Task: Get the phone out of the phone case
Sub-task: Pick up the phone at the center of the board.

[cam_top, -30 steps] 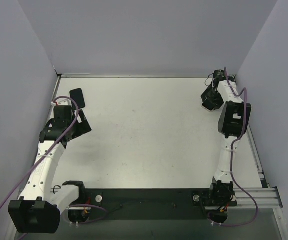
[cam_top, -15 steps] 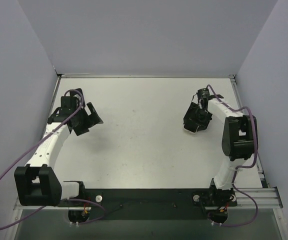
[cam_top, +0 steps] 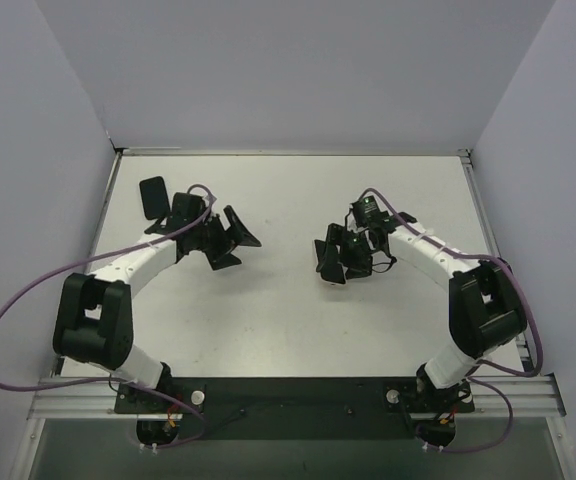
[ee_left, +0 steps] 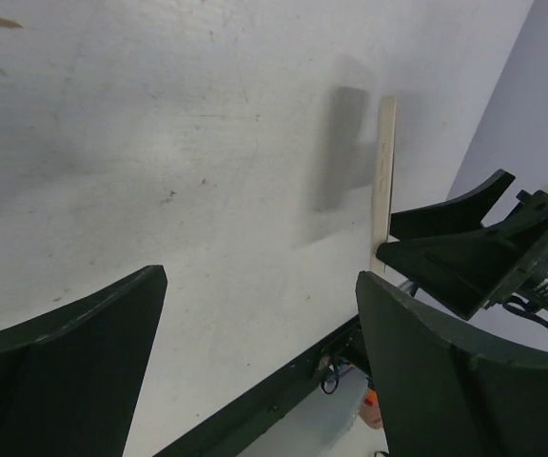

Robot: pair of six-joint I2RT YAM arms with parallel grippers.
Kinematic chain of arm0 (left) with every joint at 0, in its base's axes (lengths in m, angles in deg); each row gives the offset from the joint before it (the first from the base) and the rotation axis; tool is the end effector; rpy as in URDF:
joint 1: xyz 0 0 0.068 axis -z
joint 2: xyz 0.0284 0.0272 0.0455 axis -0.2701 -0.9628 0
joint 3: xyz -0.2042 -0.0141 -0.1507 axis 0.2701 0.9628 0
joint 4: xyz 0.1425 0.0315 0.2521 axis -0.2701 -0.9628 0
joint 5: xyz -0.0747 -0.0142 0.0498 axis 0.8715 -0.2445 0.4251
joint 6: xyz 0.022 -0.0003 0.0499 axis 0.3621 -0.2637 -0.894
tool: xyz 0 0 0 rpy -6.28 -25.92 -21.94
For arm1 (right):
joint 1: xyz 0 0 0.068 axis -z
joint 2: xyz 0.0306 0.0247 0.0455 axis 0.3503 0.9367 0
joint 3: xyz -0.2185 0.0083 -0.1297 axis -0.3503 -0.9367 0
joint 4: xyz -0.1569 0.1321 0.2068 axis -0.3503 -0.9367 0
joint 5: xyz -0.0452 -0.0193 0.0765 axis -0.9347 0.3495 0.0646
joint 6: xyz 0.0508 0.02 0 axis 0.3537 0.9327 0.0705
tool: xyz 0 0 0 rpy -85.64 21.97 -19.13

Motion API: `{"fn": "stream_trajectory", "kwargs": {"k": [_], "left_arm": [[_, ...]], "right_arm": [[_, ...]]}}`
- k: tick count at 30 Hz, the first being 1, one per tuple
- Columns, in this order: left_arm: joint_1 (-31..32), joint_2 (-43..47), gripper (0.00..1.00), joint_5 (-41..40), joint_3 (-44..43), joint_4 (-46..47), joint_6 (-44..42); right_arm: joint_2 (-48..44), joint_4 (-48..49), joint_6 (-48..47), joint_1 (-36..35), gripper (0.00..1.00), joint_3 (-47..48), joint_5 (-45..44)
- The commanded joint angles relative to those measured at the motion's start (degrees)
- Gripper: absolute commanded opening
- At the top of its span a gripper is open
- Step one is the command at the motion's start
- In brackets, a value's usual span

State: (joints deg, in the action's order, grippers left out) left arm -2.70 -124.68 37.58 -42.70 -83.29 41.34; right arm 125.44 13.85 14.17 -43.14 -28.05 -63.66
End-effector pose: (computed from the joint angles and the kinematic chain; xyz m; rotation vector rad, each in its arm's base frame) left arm 0.3288 -0.0936 0.1841 -0.5295 2.5445 -1.0408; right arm 0.3309 0.1530 0.1724 0.0546 2.6245 0.8590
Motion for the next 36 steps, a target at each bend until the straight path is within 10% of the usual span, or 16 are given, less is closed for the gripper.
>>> {"fn": "stream_trajectory", "kwargs": {"k": [1, 15, 29, 36], "left_arm": [[4.86, -4.89, 0.92, 6.29, -0.82, 11.9, 7.35], [13.92, -17.12, 0.88, 10.51, -1.53, 29.22, 20.01], [15.68, -19.5, 0.61, 9.99, 0.66, 35.38, 24.67], [16.03, -19.32, 0.15, 9.72, 0.31, 35.2, 24.94]], "right_arm": [[-4.06, 2.32, -2.52, -3.64, 0.0, -0.15, 4.17], [-2.66, 3.64, -3.57, -11.11, 0.0, 1.25, 4.08], [-0.64, 3.55, -4.01, -14.37, 0.0, 3.8, 3.73], [0.24, 3.81, -3.75, -14.98, 0.0, 4.51, 3.38]]}}
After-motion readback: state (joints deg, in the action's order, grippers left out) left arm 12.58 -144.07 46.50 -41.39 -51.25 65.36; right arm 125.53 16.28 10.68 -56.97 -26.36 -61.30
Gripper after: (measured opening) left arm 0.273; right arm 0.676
